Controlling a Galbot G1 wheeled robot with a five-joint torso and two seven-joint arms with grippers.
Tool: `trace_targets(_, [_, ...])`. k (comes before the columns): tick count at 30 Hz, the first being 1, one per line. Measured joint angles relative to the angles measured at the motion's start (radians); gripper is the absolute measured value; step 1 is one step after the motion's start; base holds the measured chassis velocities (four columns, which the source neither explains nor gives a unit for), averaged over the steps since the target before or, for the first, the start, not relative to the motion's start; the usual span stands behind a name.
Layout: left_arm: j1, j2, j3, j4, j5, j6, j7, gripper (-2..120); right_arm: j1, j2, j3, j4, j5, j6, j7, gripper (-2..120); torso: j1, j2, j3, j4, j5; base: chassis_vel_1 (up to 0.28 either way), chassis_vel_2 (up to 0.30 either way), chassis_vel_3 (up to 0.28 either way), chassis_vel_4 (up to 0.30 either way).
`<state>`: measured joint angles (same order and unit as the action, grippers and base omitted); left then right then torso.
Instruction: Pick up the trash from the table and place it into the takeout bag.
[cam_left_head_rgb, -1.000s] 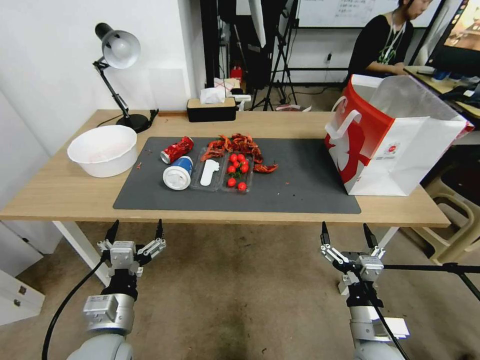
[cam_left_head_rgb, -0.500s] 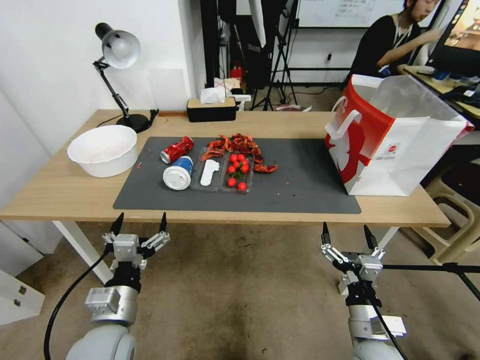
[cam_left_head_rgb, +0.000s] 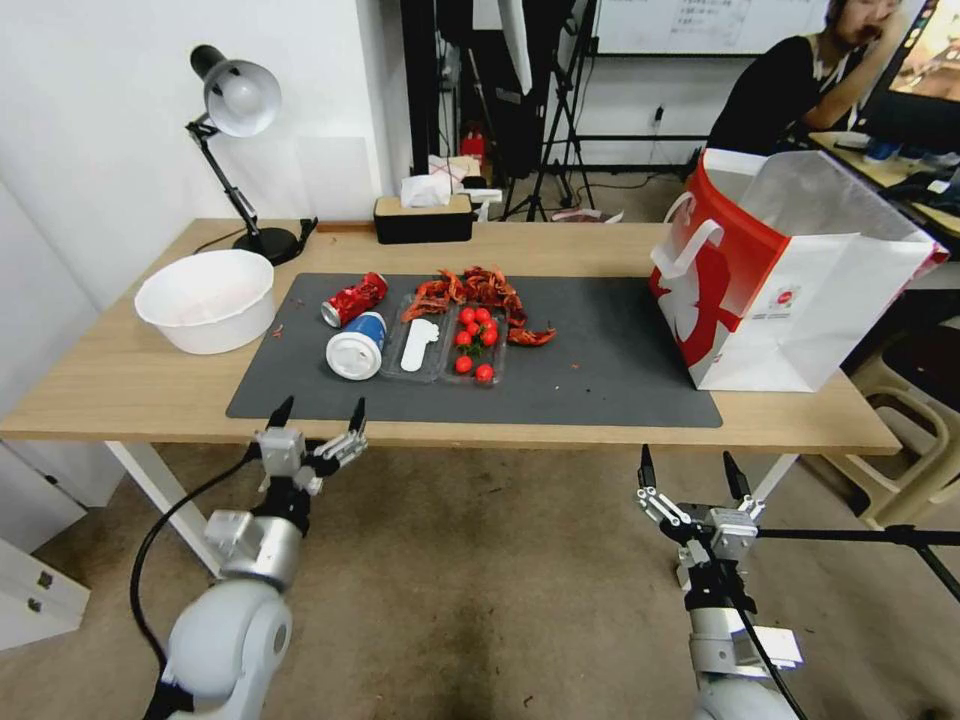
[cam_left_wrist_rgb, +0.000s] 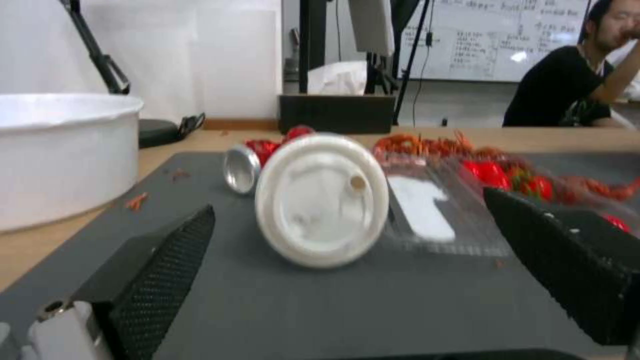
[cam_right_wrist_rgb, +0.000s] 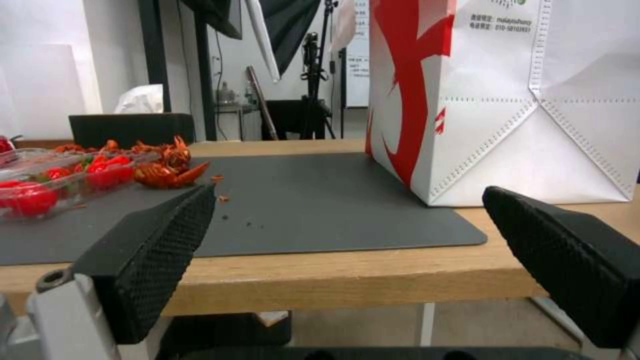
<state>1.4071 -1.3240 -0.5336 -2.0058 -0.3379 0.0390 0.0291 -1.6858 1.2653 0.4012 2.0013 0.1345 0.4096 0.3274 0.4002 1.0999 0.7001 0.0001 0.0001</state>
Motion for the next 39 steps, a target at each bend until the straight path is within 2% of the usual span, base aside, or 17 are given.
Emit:
trace_targets(8, [-0.114, 0.044, 0.047, 0.059, -0.054, 0.036, -0.03, 100, 0.0, 0.018, 0.003, -0.003, -0.014, -0.01, 0.003, 100, 0.0, 0.0, 0.0, -0.0003, -0.0002, 0.0, 0.0, 0.0, 0.0])
trace_targets(17, [-0.175, 0.066, 0.078, 0.111, -0.066, 0.049, -0.046, 100, 0.003, 0.027, 0.004, -0.006, -0.019, -0.015, 0.004, 100, 0.0, 0.0, 0.0, -0.0002, -0.0002, 0.0, 0.0, 0.0, 0.0])
trace_targets(24, [-0.252, 0.107, 0.107, 0.193, -0.073, 0.052, -0.054, 100, 0.012, 0.045, 0.004, -0.02, -0.027, -0.018, 0.005, 100, 0.0, 0.0, 0.0, 0.0, -0.0002, 0.0, 0.0, 0.0, 0.0])
trace_targets(39, [-0.315, 0.133, 0.155, 0.267, -0.082, 0.056, -0.069, 100, 0.017, 0.058, 0.001, -0.023, -0.036, -0.022, 0.006, 100, 0.0, 0.0, 0.0, -0.0001, -0.0001, 0.0, 0.0, 0.0, 0.0])
